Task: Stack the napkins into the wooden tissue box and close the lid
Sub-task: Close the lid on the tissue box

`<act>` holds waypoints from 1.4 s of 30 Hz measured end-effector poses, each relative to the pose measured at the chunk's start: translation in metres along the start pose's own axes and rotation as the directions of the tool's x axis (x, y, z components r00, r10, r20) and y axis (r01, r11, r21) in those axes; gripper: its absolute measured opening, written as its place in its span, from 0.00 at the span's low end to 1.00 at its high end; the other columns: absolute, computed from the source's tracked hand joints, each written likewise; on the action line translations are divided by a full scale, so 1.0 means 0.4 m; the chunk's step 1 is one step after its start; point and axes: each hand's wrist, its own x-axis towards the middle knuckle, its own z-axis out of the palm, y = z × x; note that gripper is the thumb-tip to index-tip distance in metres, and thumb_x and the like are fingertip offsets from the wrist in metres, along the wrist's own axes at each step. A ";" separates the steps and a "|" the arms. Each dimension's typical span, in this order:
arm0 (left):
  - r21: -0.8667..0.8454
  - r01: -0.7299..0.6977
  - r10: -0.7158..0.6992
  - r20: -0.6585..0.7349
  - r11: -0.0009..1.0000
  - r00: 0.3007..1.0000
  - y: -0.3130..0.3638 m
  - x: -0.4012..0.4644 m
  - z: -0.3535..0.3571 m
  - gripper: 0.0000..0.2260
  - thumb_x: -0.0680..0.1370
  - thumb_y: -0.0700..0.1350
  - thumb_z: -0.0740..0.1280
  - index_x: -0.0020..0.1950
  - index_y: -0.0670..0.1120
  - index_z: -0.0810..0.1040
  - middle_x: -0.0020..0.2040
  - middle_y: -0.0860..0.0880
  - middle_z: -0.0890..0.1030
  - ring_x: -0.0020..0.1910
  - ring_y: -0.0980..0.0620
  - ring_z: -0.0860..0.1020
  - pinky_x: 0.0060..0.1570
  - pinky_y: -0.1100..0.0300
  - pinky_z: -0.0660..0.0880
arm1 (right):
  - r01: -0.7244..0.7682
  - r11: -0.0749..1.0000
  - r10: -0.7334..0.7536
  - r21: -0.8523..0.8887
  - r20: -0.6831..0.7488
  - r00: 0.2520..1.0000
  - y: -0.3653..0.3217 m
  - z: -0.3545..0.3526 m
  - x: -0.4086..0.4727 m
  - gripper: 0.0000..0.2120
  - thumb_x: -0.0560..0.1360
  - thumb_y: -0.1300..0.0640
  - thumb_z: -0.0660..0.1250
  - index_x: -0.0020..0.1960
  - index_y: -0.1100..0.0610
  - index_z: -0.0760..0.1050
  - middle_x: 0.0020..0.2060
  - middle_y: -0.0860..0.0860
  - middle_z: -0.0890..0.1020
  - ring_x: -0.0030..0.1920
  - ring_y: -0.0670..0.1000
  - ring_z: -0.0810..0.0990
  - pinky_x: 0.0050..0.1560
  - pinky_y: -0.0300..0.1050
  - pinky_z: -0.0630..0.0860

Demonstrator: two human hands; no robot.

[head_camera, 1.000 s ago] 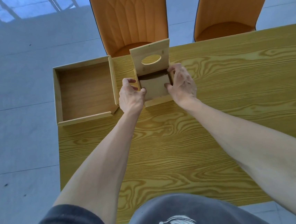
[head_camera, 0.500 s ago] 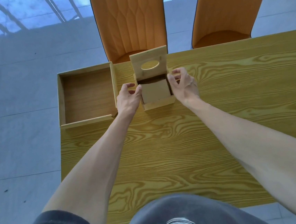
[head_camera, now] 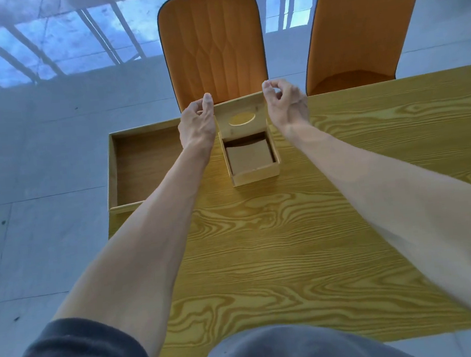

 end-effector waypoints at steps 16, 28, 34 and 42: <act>-0.098 0.031 -0.032 -0.011 0.995 0.999 -0.057 -0.016 0.010 0.13 0.76 0.57 0.72 0.54 0.51 0.82 0.52 0.49 0.85 0.52 0.49 0.84 0.52 0.54 0.82 | -0.188 0.967 0.181 0.172 0.058 0.982 0.003 0.002 -0.021 0.17 0.79 0.45 0.63 0.55 0.55 0.81 0.45 0.52 0.85 0.45 0.52 0.85 0.47 0.53 0.84; -0.192 0.026 -0.008 0.093 0.981 0.996 -0.167 -0.115 -0.002 0.12 0.76 0.50 0.74 0.57 0.47 0.84 0.53 0.53 0.84 0.51 0.59 0.81 0.52 0.68 0.77 | -0.268 0.936 0.258 0.230 0.074 0.963 0.077 -0.002 -0.144 0.13 0.75 0.49 0.66 0.55 0.53 0.82 0.49 0.49 0.85 0.48 0.50 0.84 0.49 0.53 0.83; -0.207 0.094 -0.076 0.092 0.974 0.993 -0.226 -0.148 0.017 0.15 0.76 0.44 0.75 0.62 0.45 0.82 0.54 0.50 0.84 0.50 0.55 0.82 0.40 0.74 0.75 | -0.285 0.946 0.279 0.153 0.062 0.958 0.137 0.016 -0.189 0.15 0.76 0.51 0.70 0.59 0.58 0.83 0.53 0.51 0.86 0.52 0.49 0.83 0.55 0.46 0.81; -0.076 0.084 -0.085 -0.015 0.994 0.996 -0.250 -0.147 0.055 0.17 0.76 0.45 0.75 0.64 0.49 0.82 0.58 0.52 0.83 0.56 0.55 0.79 0.54 0.62 0.76 | -0.285 0.954 0.280 0.094 0.059 0.958 0.177 0.032 -0.186 0.14 0.74 0.49 0.73 0.57 0.55 0.83 0.52 0.50 0.85 0.53 0.49 0.82 0.54 0.41 0.78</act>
